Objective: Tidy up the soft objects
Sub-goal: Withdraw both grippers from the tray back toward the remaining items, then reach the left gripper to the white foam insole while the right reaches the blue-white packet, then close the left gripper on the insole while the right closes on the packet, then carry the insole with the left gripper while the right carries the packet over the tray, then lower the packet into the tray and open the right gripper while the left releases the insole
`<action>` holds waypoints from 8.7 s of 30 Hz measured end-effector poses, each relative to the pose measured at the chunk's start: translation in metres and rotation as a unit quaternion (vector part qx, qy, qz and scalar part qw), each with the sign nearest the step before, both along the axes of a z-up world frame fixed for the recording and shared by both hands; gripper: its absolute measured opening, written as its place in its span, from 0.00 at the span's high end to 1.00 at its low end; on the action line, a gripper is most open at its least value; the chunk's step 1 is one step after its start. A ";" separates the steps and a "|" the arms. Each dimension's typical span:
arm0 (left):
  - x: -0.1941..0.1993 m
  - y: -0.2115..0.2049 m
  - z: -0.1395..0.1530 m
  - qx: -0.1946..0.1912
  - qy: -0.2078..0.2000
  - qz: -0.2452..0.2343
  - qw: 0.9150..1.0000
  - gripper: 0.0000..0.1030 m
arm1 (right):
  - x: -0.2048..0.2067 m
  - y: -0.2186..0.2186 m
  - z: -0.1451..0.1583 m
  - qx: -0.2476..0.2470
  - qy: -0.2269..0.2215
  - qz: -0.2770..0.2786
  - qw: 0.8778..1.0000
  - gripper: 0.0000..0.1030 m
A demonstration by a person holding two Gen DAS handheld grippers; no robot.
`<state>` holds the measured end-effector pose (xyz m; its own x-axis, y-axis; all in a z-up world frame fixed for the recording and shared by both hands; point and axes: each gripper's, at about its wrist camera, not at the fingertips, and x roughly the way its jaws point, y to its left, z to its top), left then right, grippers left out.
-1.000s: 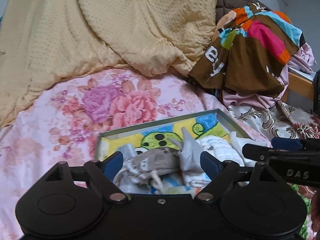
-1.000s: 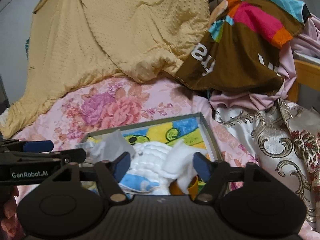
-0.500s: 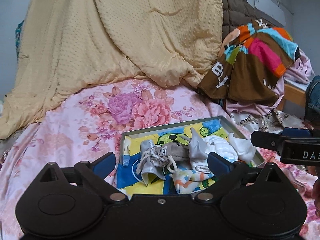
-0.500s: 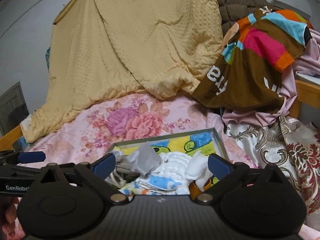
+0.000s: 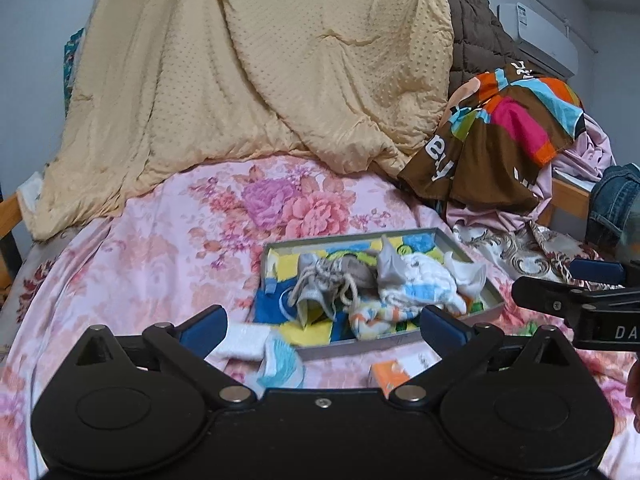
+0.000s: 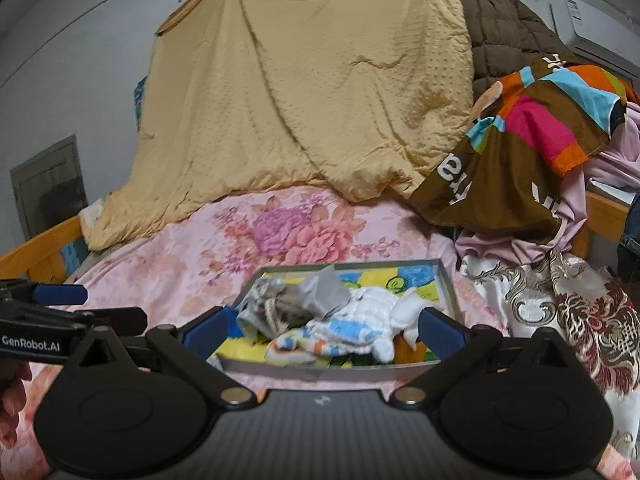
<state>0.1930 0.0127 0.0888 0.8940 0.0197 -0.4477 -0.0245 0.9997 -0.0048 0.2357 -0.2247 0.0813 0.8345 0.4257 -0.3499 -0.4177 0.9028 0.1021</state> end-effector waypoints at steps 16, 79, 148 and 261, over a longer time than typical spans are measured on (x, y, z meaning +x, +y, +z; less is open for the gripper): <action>-0.051 0.042 -0.034 -0.008 0.062 0.026 0.998 0.01 | -0.063 0.028 -0.026 -0.093 0.045 0.030 0.994 0.00; 0.003 0.117 -0.096 -0.049 0.126 0.154 0.979 0.01 | -0.036 0.151 -0.099 -0.156 0.016 0.132 0.979 0.00; 0.131 0.172 -0.172 -0.524 0.096 0.172 0.828 0.23 | 0.060 0.204 -0.129 -0.180 0.034 0.108 0.977 0.36; 0.124 0.101 -0.091 -0.196 0.005 0.084 0.977 0.19 | 0.122 0.101 -0.055 -0.008 0.037 -0.049 0.998 0.01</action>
<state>0.3166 0.1133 -0.0019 0.8881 -0.0083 -0.4596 -0.1908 0.9029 -0.3851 0.3581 -0.1240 0.0259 0.8433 0.3379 -0.4179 -0.3198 0.9405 0.1151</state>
